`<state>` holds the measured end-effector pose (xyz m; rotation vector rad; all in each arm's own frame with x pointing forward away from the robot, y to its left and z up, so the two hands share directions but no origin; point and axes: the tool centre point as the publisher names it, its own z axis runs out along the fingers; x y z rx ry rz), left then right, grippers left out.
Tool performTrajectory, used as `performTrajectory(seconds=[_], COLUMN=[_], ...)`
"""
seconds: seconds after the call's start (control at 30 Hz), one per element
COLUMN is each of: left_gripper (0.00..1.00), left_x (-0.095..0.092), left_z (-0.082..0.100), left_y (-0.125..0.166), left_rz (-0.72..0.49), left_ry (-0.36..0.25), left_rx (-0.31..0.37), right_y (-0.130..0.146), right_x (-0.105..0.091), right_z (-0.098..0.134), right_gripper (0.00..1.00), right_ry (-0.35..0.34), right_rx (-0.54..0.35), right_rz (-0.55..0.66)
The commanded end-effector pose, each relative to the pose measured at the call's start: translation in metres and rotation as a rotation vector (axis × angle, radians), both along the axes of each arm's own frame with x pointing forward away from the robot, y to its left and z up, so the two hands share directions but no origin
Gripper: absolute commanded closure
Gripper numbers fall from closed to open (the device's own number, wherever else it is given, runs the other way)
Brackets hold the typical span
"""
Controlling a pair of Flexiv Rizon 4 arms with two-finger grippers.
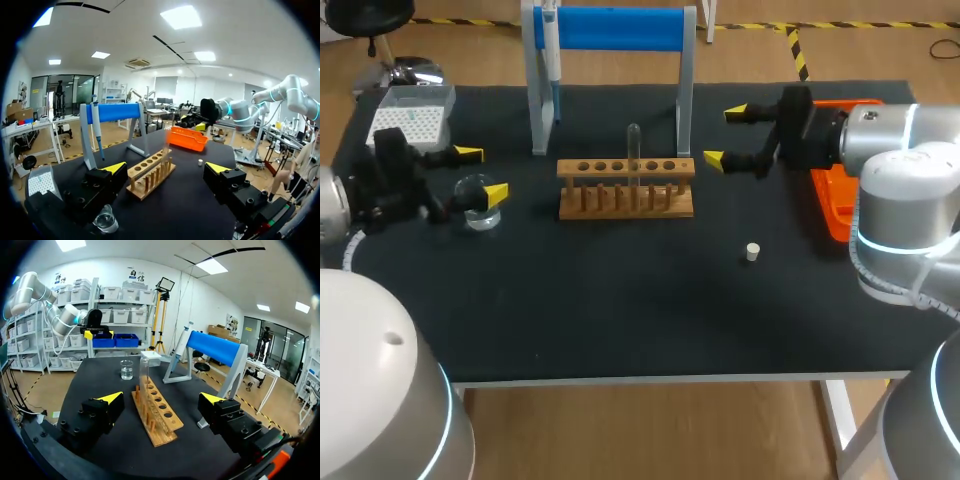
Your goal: Invert the test tube, pick up the pipette, mount the tip to pipette, aspirate from beaker and dispense into the tube, eject the tip, return the pipette, and cap with the stopper.
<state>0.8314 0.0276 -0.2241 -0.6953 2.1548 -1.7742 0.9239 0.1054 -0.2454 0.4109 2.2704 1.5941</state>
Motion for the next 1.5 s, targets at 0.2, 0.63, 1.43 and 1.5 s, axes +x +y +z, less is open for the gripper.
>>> performTrajectory(seconds=[0.2, 0.63, 1.43, 1.5], left_gripper=[0.00, 0.00, 0.00, 0.00], left_x=[-0.001, -0.001, -0.001, -0.001], left_z=[0.000, 0.000, 0.000, 0.000], left_y=[0.000, 0.000, 0.000, 0.000], left_rz=[0.001, 0.001, 0.001, 0.001], left_ry=[-0.001, -0.001, -0.001, -0.001], left_rx=[0.000, 0.000, 0.000, 0.000], right_y=[0.000, 0.021, 0.103, 0.106], right_x=[0.000, 0.019, 0.028, 0.029], right_z=[0.000, -0.004, -0.026, -0.027], right_gripper=[0.00, 0.00, 0.00, 0.00], right_ry=[0.000, -0.128, 0.014, 0.017], right_rx=[0.001, 0.135, 0.316, 0.318], right_rz=[0.001, 0.293, 0.477, 0.475])
